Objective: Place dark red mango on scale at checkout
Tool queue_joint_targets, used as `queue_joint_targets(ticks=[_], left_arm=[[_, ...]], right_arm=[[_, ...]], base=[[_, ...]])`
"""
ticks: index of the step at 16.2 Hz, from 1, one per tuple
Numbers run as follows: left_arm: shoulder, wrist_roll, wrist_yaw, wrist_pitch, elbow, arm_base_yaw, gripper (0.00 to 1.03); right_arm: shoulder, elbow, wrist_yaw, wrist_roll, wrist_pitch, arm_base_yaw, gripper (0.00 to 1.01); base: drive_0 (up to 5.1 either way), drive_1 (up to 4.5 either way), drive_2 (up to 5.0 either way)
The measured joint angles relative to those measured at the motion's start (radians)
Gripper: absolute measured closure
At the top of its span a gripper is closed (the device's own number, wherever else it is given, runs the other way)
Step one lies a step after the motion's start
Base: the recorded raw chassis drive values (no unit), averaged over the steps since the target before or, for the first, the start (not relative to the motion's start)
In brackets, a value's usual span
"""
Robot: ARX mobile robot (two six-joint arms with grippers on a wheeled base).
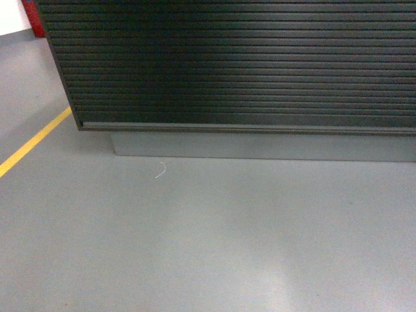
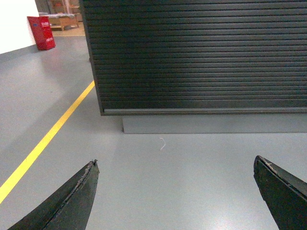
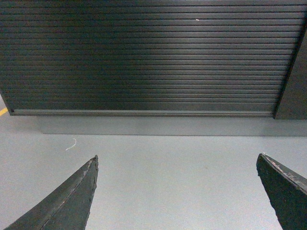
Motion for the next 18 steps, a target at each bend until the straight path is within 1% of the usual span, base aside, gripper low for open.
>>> queue_joint_targets(ticks=[18], left_arm=[[0.000,0.000,0.000,0.001,0.000,0.000,0.05]], right_arm=[[0.000,0.000,0.000,0.000,0.000,0.000,0.03]], base=[[0.2,2.64,-2.3]])
